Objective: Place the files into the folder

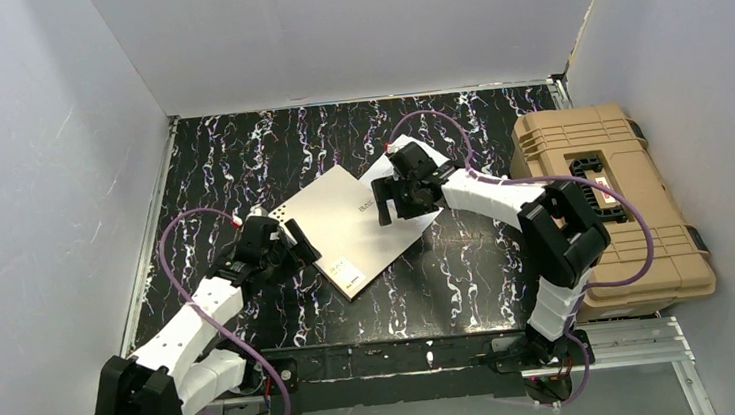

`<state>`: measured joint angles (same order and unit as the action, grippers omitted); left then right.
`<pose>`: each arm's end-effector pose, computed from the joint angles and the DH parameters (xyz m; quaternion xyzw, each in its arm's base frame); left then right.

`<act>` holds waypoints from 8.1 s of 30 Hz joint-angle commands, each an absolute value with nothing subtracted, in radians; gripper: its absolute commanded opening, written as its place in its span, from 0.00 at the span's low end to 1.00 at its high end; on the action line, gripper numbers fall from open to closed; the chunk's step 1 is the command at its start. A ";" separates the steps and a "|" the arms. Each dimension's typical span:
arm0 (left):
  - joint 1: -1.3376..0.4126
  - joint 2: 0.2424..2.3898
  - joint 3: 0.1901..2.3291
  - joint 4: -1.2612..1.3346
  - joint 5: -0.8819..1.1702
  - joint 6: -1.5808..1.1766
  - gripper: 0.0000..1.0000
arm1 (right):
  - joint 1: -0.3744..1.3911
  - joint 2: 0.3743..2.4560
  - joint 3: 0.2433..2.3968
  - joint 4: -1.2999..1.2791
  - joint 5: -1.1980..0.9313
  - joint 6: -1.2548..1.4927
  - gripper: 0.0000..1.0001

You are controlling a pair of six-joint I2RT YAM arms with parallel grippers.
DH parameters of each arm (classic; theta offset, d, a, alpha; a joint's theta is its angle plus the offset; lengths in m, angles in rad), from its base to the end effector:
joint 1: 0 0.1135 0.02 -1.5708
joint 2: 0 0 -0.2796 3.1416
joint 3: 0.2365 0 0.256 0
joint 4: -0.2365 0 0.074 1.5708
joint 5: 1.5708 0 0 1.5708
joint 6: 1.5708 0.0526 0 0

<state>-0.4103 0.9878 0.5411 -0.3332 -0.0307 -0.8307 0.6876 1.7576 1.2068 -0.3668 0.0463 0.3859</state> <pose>0.1899 -0.0809 0.2045 -0.1983 0.9012 -0.2124 0.3216 0.3047 0.2471 0.2086 -0.1349 0.9372 0.1452 0.2868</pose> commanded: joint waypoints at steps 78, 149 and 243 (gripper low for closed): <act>-0.334 1.302 0.780 -0.285 0.166 -0.756 0.98 | 0.842 1.754 1.236 -0.385 0.266 0.341 0.99; -0.285 1.166 0.690 -0.539 -0.231 -0.859 0.98 | 0.572 1.940 1.233 -0.556 0.646 0.304 0.98; -0.376 1.192 0.629 -0.517 -0.084 -0.753 0.98 | 0.661 1.898 1.078 -0.265 0.336 0.560 0.01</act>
<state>-0.3771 1.1961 0.6479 -0.4118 -0.0238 -0.7738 0.7223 1.8370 1.1053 -0.1959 0.3271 0.5739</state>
